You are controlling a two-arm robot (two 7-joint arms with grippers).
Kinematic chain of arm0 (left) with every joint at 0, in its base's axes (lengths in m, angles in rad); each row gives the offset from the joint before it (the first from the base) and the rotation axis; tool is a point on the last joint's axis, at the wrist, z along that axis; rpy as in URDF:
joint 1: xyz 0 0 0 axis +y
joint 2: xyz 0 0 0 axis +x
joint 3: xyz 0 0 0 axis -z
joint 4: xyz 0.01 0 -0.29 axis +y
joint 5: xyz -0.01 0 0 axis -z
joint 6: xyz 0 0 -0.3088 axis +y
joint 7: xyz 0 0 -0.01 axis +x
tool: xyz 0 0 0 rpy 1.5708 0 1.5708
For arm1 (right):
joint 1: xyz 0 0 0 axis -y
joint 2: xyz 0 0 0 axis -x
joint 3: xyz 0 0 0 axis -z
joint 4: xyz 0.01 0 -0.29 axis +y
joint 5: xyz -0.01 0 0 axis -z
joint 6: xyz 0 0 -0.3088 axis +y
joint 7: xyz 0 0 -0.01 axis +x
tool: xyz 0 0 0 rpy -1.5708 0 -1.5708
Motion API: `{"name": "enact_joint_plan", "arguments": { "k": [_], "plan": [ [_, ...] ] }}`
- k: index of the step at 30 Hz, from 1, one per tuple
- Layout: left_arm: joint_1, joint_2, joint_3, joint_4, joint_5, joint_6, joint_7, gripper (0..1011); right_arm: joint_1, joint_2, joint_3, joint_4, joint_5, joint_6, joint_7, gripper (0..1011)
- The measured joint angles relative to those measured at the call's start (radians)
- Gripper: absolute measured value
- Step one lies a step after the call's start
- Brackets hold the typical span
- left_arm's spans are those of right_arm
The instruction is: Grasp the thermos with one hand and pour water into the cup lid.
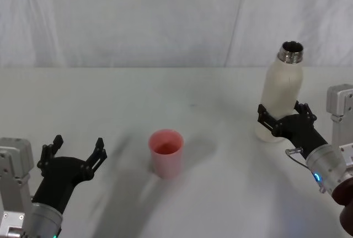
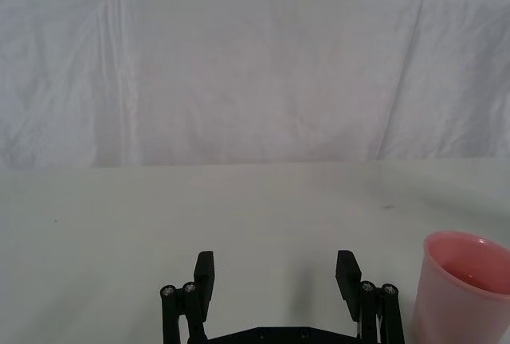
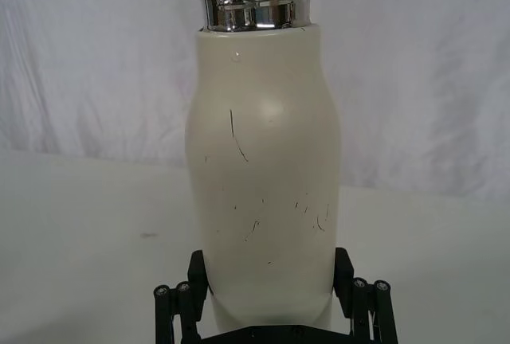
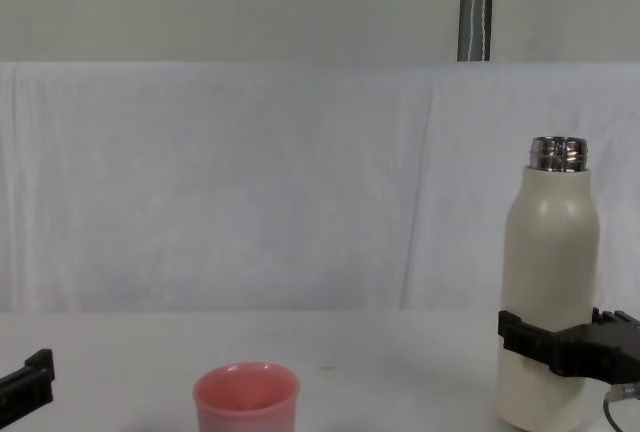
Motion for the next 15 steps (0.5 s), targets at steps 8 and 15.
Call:
{"name": "enact_joint_plan", "arguments": {
  "k": [8,15],
  "plan": [
    [0.0,0.0,0.0,0.0,0.0,0.0,0.0,1001,0.0,0.0,-0.003,0.002,-0.001,0.0,0.0,962],
    [0.0,0.0,0.0,0.0,0.0,0.0,0.0,1001,0.0,0.0,-0.003,-0.001,-0.002,0.0,0.0,962]
  ]
}}
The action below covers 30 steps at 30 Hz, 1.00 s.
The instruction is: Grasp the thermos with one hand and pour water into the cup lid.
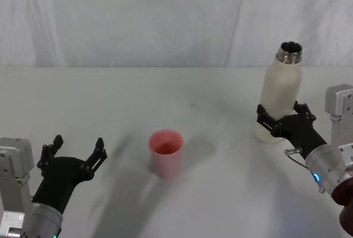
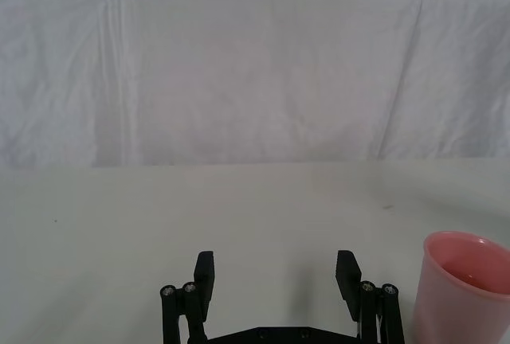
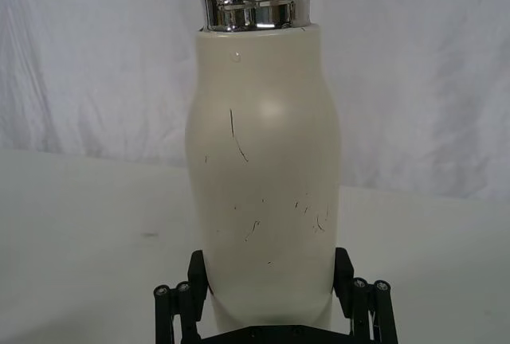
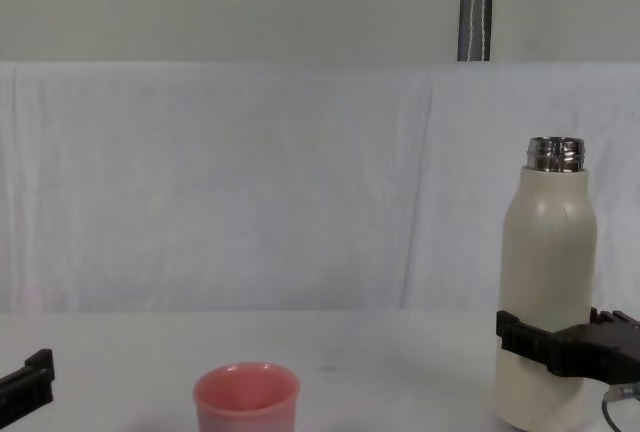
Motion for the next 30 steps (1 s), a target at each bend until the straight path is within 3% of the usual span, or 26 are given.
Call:
{"name": "enact_joint_plan", "arguments": {
  "k": [30],
  "plan": [
    [0.0,0.0,0.0,0.0,0.0,0.0,0.0,1001,0.009,0.003,-0.002,0.004,-0.004,0.012,-0.003,962]
  ]
}}
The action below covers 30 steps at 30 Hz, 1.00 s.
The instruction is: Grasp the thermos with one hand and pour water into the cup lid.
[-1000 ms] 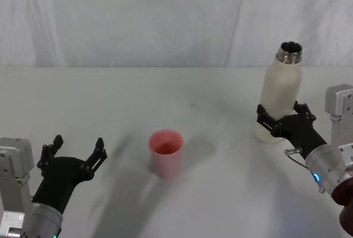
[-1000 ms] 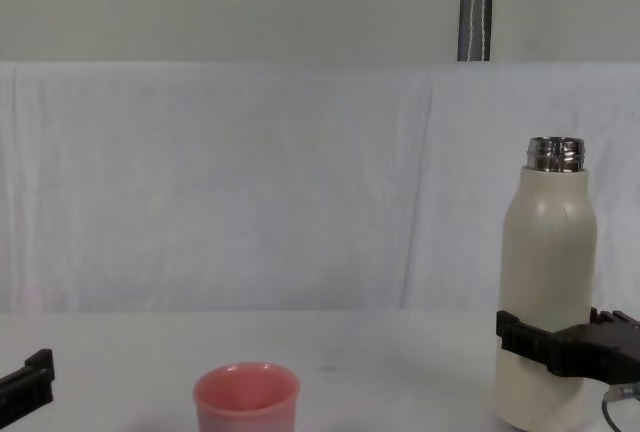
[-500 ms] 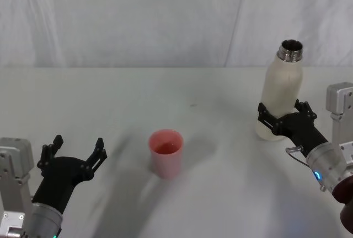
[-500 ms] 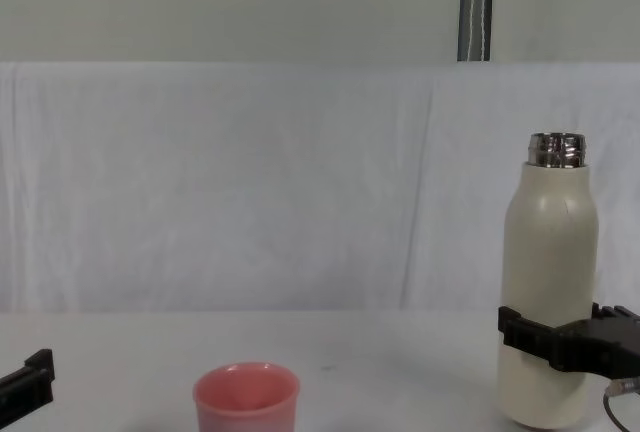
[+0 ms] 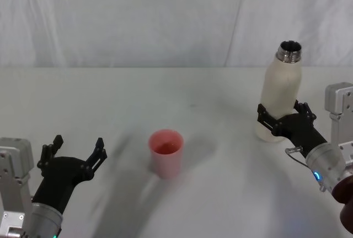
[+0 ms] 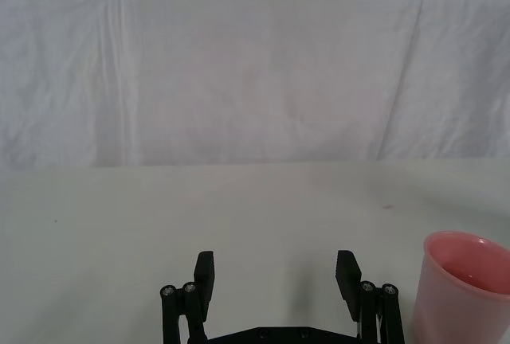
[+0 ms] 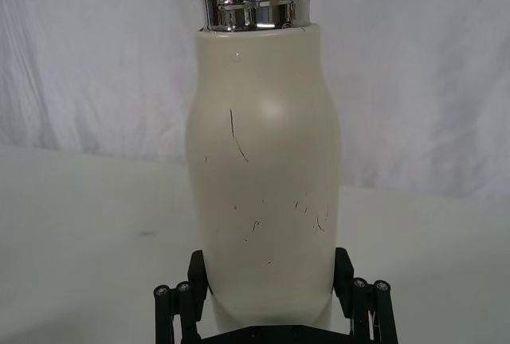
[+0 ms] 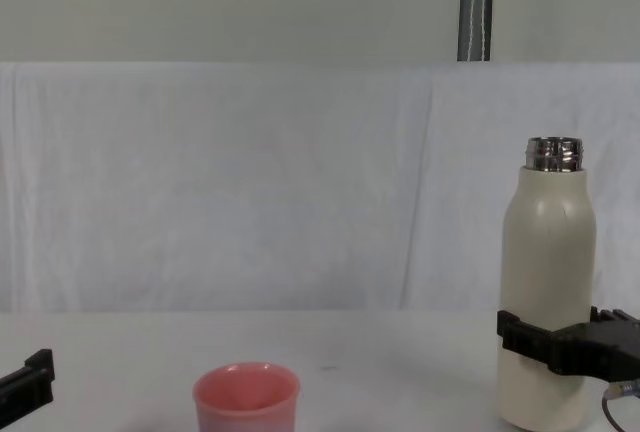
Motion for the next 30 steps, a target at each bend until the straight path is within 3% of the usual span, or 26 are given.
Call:
{"name": "enact_joint_plan", "arguments": {
  "k": [28,30],
  "plan": [
    [0.0,0.0,0.0,0.0,0.0,0.0,0.0,1001,-0.004,0.004,-0.003,-0.001,-0.001,0.004,0.001,961],
    [0.0,0.0,0.0,0.0,0.0,0.0,0.0,1001,-0.004,0.004,-0.003,-0.002,-0.001,0.004,0.001,1003]
  ]
}}
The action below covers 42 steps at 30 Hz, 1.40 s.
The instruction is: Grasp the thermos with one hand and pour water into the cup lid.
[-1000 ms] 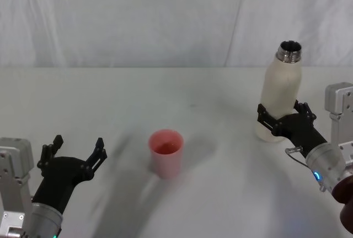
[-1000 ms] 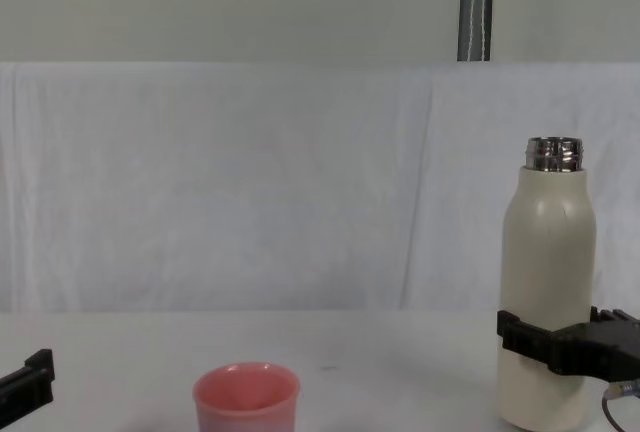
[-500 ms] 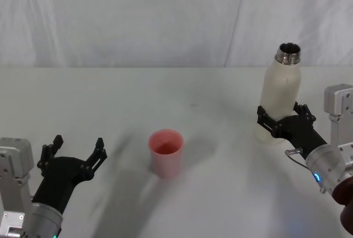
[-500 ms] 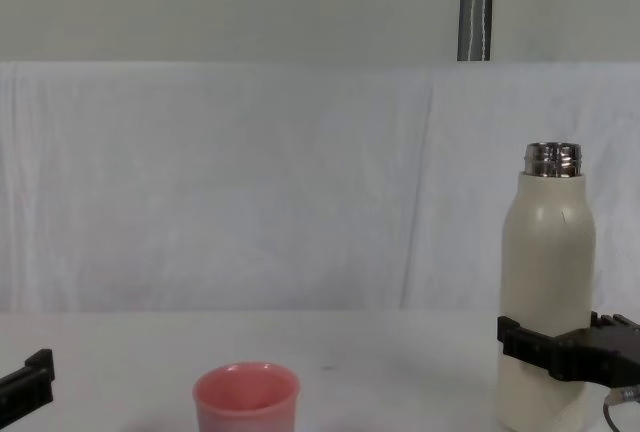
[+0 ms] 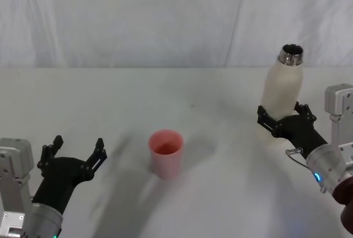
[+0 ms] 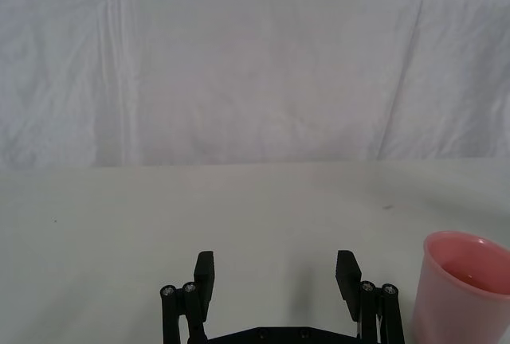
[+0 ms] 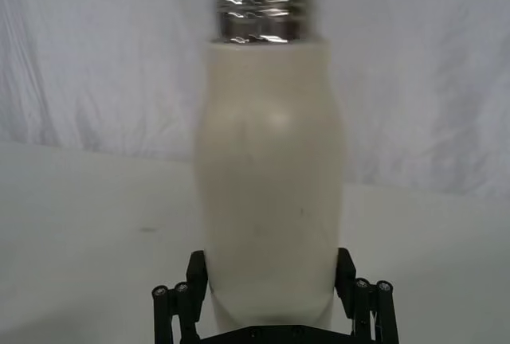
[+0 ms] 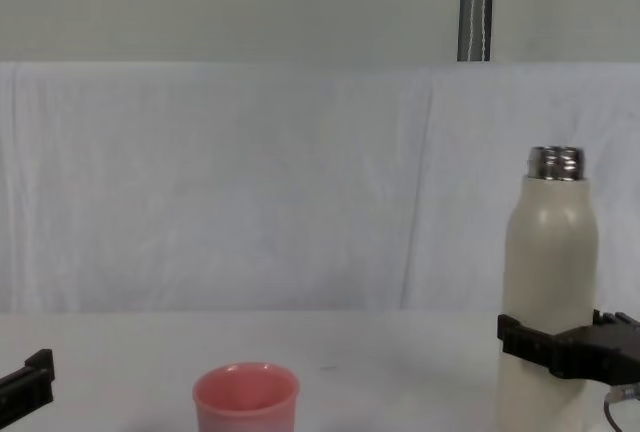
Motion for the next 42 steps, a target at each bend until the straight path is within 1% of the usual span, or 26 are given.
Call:
{"name": "enact_joint_plan", "arguments": {
  "k": [30,42],
  "plan": [
    [0.0,0.0,0.0,0.0,0.0,0.0,0.0,1001,0.0,0.0,0.0,0.0,0.0,0.0,0.001,1000],
    [0.0,0.0,0.0,0.0,0.0,0.0,0.0,1001,-0.048,0.021,0.009,-0.046,0.009,0.011,0.007,1000]
  ]
}}
